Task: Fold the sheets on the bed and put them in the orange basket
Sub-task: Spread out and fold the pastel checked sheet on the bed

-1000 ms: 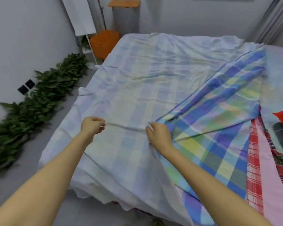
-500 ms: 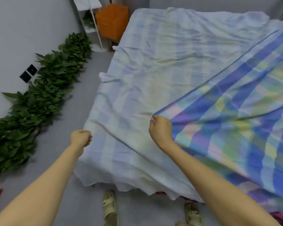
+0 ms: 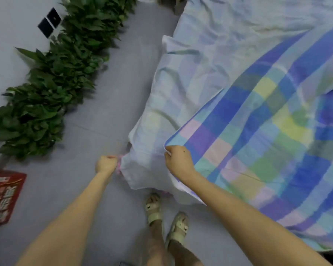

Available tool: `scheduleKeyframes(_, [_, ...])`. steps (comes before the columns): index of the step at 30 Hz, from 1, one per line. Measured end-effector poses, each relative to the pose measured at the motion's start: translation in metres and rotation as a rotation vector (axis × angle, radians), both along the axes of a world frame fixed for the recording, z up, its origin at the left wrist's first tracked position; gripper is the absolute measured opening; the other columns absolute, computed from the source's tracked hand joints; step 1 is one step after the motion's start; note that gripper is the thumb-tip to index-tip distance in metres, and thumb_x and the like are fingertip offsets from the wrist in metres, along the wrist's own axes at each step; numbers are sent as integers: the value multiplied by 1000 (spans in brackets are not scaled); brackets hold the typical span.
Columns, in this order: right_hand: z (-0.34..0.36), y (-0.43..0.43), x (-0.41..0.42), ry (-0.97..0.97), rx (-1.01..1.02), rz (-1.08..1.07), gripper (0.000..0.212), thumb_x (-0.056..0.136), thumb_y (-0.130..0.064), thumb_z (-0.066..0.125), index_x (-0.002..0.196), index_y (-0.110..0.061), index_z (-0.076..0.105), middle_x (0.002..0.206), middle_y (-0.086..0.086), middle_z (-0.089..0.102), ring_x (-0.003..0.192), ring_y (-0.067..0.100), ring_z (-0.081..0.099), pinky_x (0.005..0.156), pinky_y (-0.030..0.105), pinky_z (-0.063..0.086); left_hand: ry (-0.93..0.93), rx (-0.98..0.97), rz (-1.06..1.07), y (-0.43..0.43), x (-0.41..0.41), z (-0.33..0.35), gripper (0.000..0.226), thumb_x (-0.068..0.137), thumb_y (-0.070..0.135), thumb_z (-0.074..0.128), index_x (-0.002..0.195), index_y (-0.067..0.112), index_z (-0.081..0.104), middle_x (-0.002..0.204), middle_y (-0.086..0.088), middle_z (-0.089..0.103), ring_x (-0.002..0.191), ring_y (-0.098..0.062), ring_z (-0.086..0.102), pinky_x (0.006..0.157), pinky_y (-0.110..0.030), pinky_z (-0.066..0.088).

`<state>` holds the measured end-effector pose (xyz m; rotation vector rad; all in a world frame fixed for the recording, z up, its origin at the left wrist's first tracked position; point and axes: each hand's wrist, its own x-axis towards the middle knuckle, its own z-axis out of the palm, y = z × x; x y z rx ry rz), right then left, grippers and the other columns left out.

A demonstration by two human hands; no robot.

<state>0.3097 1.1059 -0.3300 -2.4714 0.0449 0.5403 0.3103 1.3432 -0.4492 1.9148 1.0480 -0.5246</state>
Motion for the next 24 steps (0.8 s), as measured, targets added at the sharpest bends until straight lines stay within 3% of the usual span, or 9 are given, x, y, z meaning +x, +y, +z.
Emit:
scheduleKeyframes(2, [-40,6,4,49,-25,-1,39,88,-5,48,56,-18,31,62,14,46,90,44,54,65,34,27,18,-10,14,1,-6,-34,26,83,6,58,61,-8,56,72,-35,59,69,-46,56,66,-36,42])
scheduleKeyframes(5, [-85,14,10,72,-22,7,18,85,-1,48,68,-7,53,71,18,59,85,42,55,70,38,39,25,-4,-28,0,-10,-80,25,90,21,59,96,-1,70,97,-23,69,94,-37,65,79,-36,50])
scheduleKeyframes(8, [-119,23,15,-29,-29,33,40,81,3,46,57,-20,24,52,3,27,65,33,32,61,35,28,26,-27,-55,3,-6,-123,32,96,28,51,108,3,66,104,-18,67,94,-34,64,72,-33,46])
scheduleKeyframes(11, [-139,30,19,-90,-39,47,45,81,3,46,57,-22,17,51,-1,19,62,30,26,58,37,25,29,-114,-17,3,-2,-152,21,96,15,47,110,4,59,98,-15,64,75,-28,61,59,-30,49])
scheduleKeyframes(13, [-149,35,20,-107,-40,32,45,80,3,47,57,-21,17,49,-1,21,61,30,24,57,38,27,58,-156,-19,8,-2,-163,32,84,-10,47,114,-2,56,90,-12,60,64,-17,52,44,-19,45])
scheduleKeyframes(15, [-152,39,21,-124,-30,10,45,79,4,46,57,-21,16,48,0,20,59,28,21,56,37,26,83,-178,0,17,-4,-167,34,78,-12,54,111,-4,59,92,-15,60,62,-18,52,38,-15,45])
scheduleKeyframes(17, [-149,41,19,-128,-37,6,45,80,4,46,57,-21,16,49,0,16,59,29,20,55,36,22,74,-151,20,24,-13,-167,20,78,-3,65,97,2,65,95,-20,66,65,-25,58,52,-26,54])
scheduleKeyframes(19, [-143,42,17,-123,-44,0,45,81,3,47,57,-21,17,50,0,16,61,31,21,56,37,21,56,8,-32,27,-22,-162,12,79,10,70,91,7,69,96,-17,70,75,-26,63,69,-31,51])
scheduleKeyframes(24, [-118,42,6,-147,16,-41,48,78,6,45,57,-24,14,52,-2,11,64,25,20,56,36,27,-40,159,-66,16,-37,-135,14,89,14,60,90,0,62,90,-21,62,81,-29,55,67,-28,34])
